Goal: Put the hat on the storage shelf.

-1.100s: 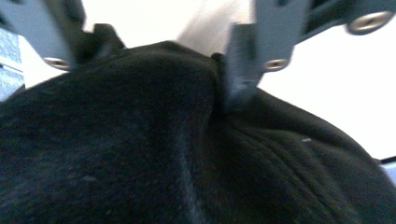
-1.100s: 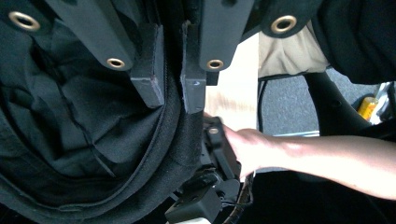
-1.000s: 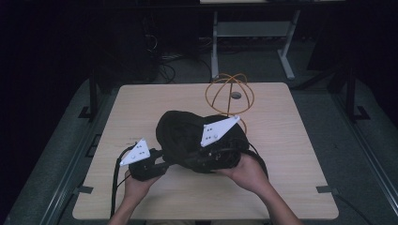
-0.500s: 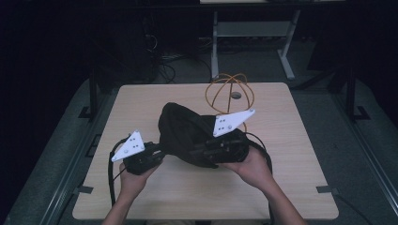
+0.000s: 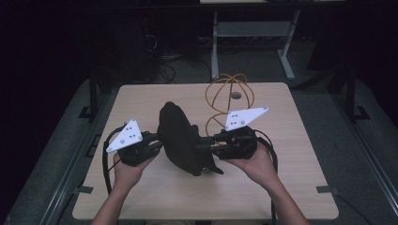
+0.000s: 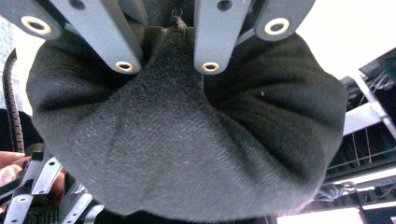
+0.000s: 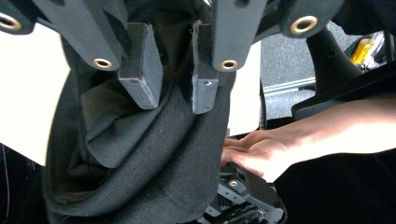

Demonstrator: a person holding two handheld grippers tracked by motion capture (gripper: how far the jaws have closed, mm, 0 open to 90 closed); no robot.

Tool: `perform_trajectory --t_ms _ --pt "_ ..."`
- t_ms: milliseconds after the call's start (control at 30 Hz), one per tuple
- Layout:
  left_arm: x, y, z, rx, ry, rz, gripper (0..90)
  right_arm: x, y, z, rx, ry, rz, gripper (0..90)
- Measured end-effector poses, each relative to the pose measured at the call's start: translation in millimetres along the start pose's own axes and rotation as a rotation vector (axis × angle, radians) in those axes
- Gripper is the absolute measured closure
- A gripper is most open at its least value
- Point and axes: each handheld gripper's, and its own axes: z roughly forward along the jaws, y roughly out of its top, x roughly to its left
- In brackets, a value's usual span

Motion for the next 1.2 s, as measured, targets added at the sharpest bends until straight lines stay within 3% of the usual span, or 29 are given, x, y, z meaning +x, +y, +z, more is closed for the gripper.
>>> perform_trajectory --t_ms 133,300,467,1200 --pt "4.2 7.0 -4.1 0.010 -0.004 0.004 84.2 -3.5 -2.3 -6.7 -0.006 -0.021 0.013 61.0" --pt "7.3 14.3 -7.7 0.020 -0.005 0.018 84.2 -7.3 -11.6 -12.8 -0.001 -0.039 0.036 55.2" --pt "11.7 23.1 -11.6 0.044 -0.001 0.036 84.2 -11.0 -31.8 -24.8 0.015 -0.105 0.053 45.7" --pt "35.6 35.3 -4.0 0.080 -0.022 -0.010 84.2 -34.6 -119.0 -63.8 0.067 -0.246 0.190 35.3"
